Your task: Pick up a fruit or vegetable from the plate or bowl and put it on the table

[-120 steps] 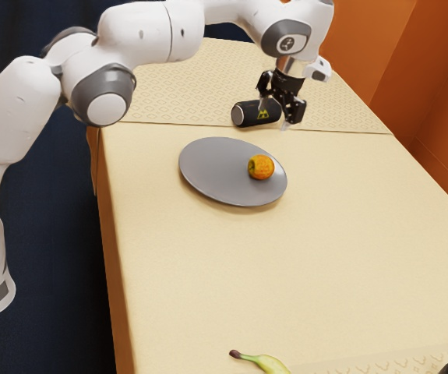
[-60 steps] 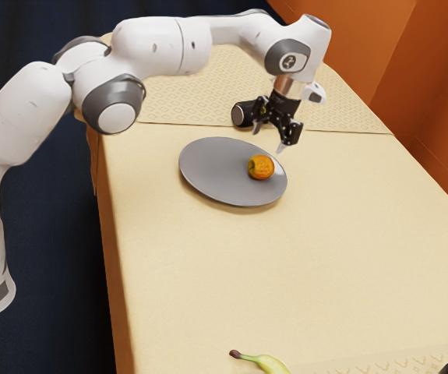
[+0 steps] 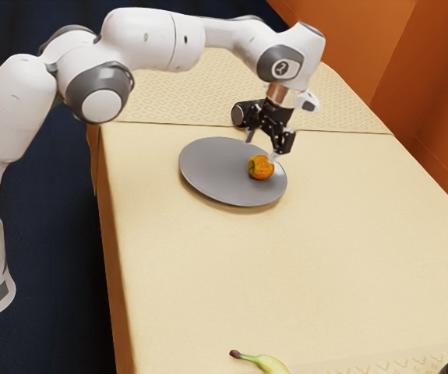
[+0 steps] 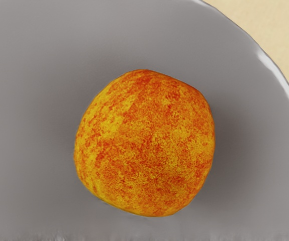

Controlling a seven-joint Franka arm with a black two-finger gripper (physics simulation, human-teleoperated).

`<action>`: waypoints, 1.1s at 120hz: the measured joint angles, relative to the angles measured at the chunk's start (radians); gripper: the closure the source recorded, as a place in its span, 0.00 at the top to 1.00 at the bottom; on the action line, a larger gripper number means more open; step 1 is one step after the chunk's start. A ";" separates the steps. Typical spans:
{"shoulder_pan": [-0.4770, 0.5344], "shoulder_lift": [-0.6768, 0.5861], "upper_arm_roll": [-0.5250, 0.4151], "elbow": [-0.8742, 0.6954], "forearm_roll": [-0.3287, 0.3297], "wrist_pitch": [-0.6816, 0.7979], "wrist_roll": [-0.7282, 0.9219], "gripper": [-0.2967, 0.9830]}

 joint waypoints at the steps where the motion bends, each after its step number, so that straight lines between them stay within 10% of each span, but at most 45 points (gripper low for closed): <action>1: 0.000 -0.001 0.000 -0.002 0.001 0.001 0.000 0.77; 109: 0.009 0.027 -0.029 -0.128 0.058 0.236 -0.012 0.77; 132: 0.009 0.027 -0.029 -0.164 0.098 0.284 -0.002 0.55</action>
